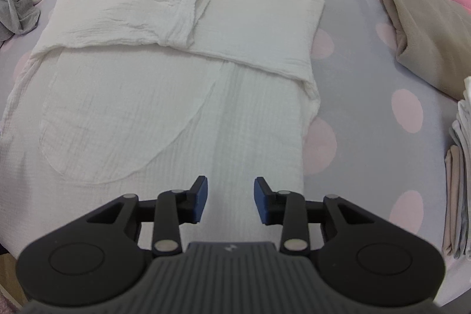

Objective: Fold clothes
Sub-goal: 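Move both open grippers over the shirt hem, then pinch the shirt hem with both grippers side by side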

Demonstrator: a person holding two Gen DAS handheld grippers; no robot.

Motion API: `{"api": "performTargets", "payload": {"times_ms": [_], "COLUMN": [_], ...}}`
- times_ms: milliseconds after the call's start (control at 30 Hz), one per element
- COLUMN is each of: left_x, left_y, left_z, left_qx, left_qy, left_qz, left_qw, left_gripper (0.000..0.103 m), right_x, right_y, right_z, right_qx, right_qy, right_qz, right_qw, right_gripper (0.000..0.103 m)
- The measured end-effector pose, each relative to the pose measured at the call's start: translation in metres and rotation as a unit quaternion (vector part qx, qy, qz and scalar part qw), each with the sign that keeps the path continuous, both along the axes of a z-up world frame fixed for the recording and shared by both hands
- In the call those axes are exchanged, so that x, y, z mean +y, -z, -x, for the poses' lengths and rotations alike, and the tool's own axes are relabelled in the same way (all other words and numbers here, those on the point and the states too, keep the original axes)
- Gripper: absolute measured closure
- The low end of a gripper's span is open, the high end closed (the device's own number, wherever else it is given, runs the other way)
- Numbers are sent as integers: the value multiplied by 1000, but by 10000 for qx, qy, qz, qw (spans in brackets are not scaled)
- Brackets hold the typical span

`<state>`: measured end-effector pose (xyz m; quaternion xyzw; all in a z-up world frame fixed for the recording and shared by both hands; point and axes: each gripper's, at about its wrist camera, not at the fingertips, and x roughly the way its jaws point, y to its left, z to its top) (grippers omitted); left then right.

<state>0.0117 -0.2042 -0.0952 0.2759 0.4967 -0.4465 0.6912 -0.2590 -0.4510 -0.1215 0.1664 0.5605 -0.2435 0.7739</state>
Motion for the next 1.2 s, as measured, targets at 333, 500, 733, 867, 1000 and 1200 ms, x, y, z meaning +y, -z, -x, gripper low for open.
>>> {"api": "performTargets", "payload": {"times_ms": [333, 500, 733, 867, 1000, 1200], "left_x": [35, 50, 61, 63, 58, 64], "left_y": [31, 46, 59, 58, 53, 16], "left_z": [9, 10, 17, 15, 23, 2], "left_qx": [31, 61, 7, 249, 348, 233], "left_qy": [-53, -136, -248, -393, -200, -440], "left_qz": [-720, -1048, -1277, -1200, -1065, -571], "left_qw": [9974, 9944, 9915, 9917, 9935, 9971], "left_gripper": [55, 54, 43, 59, 101, 101], "right_x": [-3, -7, -4, 6, 0, -9], "right_y": [27, 35, 53, 52, 32, 2], "right_z": [62, 79, 88, 84, 87, 92], "right_qx": [416, 497, 614, 646, 306, -204], "right_qy": [234, 415, 574, 366, 490, 673], "right_qz": [-248, -321, -886, -733, -720, -699], "right_qw": [9986, 9974, 9925, 9945, 9957, 9951], "right_gripper": [56, 52, 53, 66, 97, 98]}}
